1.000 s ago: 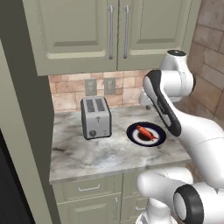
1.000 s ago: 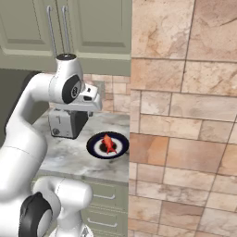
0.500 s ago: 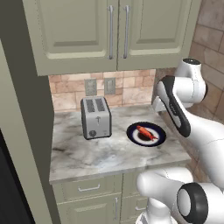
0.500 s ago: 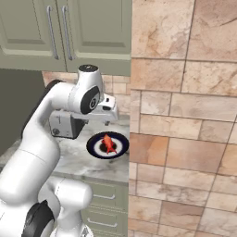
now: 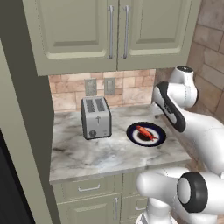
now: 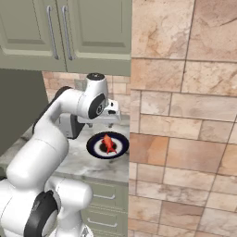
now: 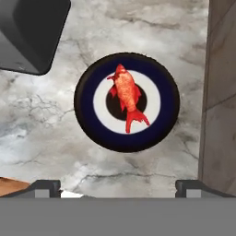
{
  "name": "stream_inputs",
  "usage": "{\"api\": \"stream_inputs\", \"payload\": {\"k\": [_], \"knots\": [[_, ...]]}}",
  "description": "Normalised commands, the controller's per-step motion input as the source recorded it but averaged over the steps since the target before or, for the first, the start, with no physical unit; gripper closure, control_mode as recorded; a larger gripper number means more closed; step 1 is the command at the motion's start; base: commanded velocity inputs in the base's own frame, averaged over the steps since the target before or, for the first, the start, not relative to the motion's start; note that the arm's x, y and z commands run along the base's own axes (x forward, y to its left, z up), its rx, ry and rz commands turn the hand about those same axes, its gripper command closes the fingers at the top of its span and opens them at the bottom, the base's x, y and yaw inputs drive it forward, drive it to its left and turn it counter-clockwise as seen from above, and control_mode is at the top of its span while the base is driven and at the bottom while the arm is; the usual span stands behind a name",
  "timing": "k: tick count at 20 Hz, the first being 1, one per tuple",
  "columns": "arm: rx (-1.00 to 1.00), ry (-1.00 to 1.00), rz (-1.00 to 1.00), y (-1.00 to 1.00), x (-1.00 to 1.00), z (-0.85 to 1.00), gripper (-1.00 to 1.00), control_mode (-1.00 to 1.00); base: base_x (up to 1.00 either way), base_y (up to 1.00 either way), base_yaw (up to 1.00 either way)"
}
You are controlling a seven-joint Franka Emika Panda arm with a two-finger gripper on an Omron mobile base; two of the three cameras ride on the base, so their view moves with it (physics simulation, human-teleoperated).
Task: Place the fish on the top rack of the oven, and slide the tray back inside. Close the oven door.
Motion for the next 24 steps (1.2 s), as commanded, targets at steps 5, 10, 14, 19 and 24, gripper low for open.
{"api": "stream_inputs", "payload": {"k": [5,10,14,19,24], "knots": [[-0.05,0.00,0.00,0.00,0.20,-0.61,-1.00,-1.00,0.00,0.00,0.00],[-0.04,0.02,0.00,0.08,0.37,-0.53,-1.00,-1.00,0.00,0.00,0.00],[-0.01,0.06,0.00,0.00,0.48,-0.45,-1.00,-1.00,0.00,0.00,0.00],[0.00,0.01,0.00,0.00,0.39,-0.50,-1.00,-1.00,0.00,0.00,0.00],[0.00,0.00,0.01,0.00,0.38,-0.51,-1.00,-1.00,0.00,0.00,0.00]]}}
